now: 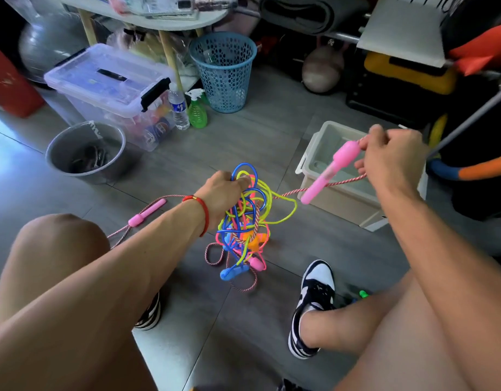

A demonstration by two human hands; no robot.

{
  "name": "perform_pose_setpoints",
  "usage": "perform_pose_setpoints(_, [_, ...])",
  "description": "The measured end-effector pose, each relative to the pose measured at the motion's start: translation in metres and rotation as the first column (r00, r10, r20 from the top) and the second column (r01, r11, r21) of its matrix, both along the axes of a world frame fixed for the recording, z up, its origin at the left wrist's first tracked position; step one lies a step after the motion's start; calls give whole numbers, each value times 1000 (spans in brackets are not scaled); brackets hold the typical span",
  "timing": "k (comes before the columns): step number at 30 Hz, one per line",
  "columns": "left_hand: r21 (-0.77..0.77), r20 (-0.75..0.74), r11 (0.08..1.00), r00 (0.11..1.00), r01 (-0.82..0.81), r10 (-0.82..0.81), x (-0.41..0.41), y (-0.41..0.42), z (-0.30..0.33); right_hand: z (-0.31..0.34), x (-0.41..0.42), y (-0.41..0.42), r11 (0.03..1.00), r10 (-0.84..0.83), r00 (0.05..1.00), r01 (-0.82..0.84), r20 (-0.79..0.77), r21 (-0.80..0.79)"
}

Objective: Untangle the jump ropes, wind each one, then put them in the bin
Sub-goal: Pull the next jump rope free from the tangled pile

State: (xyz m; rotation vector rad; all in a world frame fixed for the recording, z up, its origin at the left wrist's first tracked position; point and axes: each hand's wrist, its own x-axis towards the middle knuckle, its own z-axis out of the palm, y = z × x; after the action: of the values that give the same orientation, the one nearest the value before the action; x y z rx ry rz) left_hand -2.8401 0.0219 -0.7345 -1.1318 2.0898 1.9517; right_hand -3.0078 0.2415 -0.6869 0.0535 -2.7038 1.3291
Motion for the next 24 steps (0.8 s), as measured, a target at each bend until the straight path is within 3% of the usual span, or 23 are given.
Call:
perform_pose_setpoints(2, [26, 4, 1000, 1000, -17, 17, 0, -2, -3, 1, 0, 2, 1000, 14, 997, -11, 79, -29])
perform_pose_setpoints(5, [84, 13, 996, 1000, 11, -12, 2, 2, 4, -9, 7, -1, 975, 97, 966, -141, 241, 174])
perform_pose_setpoints(7, [82, 34, 996, 999, 28, -31, 0, 1, -2, -12, 10, 0, 954, 75, 968, -140, 241, 265])
perform_pose_setpoints(8, [74, 29, 996, 999, 39, -41, -3, -1, -7, -10, 8, 0, 967, 41, 973, -96, 227, 238])
perform_pose_setpoints(11, [-10, 61, 999, 997, 49, -48, -3, -1, 0, 1, -3, 7, 991, -57, 975, 82, 214, -108])
perform_pose_setpoints(13, [-73, 105, 995, 993, 66, -58, -1, -1, 6, 3, -13, 12, 917, -63, 951, 175, 302, -358])
perform_pose_setpoints(16, [-78, 130, 995, 990, 63, -52, -3, -7, -4, -1, -13, 15, 838, 25, 882, 238, 471, -490])
perform_pose_setpoints(18, [-9, 112, 997, 991, 73, -72, -7, -12, -22, -5, -7, 12, 892, 65, 861, 176, 504, -416])
perform_pose_setpoints(21, [105, 74, 992, 994, 75, -83, 4, 7, 12, -18, 7, 0, 968, 181, 829, -56, 529, -243])
perform_pose_setpoints(24, [170, 19, 977, 991, 125, -130, 5, 18, 28, -28, 23, -16, 951, 293, 731, -290, 617, -108])
